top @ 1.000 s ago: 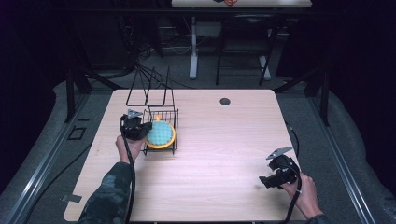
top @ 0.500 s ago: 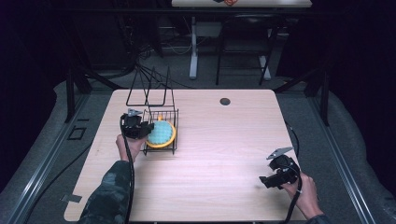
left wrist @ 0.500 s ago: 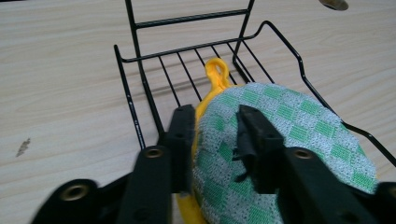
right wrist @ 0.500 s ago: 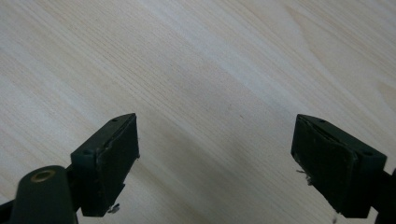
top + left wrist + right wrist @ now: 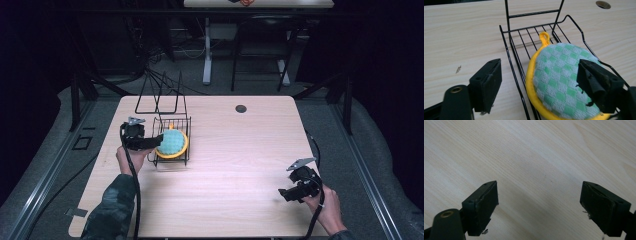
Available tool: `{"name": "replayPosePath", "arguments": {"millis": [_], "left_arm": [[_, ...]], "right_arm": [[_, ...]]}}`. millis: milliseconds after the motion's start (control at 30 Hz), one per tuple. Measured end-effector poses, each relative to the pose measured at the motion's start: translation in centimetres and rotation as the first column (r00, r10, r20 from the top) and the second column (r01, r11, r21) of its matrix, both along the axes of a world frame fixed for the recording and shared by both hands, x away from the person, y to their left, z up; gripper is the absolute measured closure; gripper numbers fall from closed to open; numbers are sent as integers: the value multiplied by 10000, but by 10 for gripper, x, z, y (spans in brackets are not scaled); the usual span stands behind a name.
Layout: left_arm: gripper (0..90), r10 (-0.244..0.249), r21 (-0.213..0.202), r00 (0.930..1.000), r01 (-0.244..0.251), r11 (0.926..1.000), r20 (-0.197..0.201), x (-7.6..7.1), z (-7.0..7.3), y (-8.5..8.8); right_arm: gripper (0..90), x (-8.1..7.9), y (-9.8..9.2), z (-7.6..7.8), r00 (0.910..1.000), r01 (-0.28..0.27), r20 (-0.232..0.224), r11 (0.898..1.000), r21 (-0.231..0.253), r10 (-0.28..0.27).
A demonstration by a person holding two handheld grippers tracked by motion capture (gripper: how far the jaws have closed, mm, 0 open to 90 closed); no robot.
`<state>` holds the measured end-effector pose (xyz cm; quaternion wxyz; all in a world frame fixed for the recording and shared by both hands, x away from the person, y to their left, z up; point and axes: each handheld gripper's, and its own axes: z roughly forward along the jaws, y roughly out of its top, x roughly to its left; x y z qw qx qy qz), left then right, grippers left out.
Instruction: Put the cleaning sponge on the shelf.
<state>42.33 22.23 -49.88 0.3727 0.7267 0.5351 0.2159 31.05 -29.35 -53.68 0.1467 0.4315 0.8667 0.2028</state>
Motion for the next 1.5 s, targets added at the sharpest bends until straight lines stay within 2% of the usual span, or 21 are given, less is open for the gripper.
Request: {"name": "replayPosePath", "arguments": {"millis": [233,300,367,467,667,767,833,900,933,967,1033,1067,1267,1300,1367,1400,1433,1500], "left_arm": [[137,-18,-19,9998,18,10000,186,-15,12,0],[109,-94,316,9999,90,9995,127,-21,15,-1],[53,-56,376,10000,53,9993,81,-25,16,-2],[27,-55,405,9999,50,9992,126,-29,17,-1],[2,-177,449,9998,171,9988,132,-46,22,-2],[1,-404,300,9990,399,9988,184,-61,27,-3],[1,-439,317,9988,433,9986,203,-65,28,-3],[1,-553,374,9981,543,9978,258,-77,28,-4],[0,-553,374,9981,543,9978,258,-77,28,-4],[0,-612,382,9977,601,9975,281,-81,28,-5],[0,-827,748,9963,808,9939,219,-94,24,-8],[0,-846,784,9963,830,9935,174,-98,23,-8],[0,-1000,1007,9947,1018,9897,-234,-113,11,-9],[0,-1109,1107,9930,1147,9872,-399,-119,2,-10],[0,-1210,1531,9919,1254,9802,-378,-126,-8,-12],[0,-1210,1531,9919,1254,9802,-378,-126,-8,-12],[0,-1254,1702,9902,1343,9762,-619,-129,-15,-13],[0,-1312,1762,9888,1419,9741,-707,-130,-18,-13]], "right_arm": [[147,-1,1,0,10000,59,23,10000,37,-59],[147,-1,0,0,10000,33,43,10000,24,-33],[147,-1,0,0,10000,44,85,10000,50,-44],[147,-1,1,0,10000,49,82,10000,52,-49],[148,-2,1,1,10000,35,46,10000,2,-35],[147,-2,1,0,10000,47,71,10000,-42,-47],[147,-2,1,1,10000,38,43,10000,-54,-38],[148,-3,2,1,10000,43,87,10000,-50,-43],[148,-3,2,1,10000,43,87,10000,-50,-43],[147,-3,2,1,9999,51,96,10000,-46,-51],[148,-3,2,1,9999,55,108,10000,-50,-55],[147,-3,2,1,9999,47,103,10000,-45,-47],[147,-2,2,0,9999,55,131,10000,-27,-55],[147,-2,2,0,9999,50,139,10000,2,-50],[147,-2,1,0,9999,47,164,10000,1,-47],[147,-2,1,0,9999,47,164,10000,1,-47],[147,-2,1,0,9998,86,156,9999,71,-87],[147,-2,1,1,9999,76,106,9999,74,-77]]}}
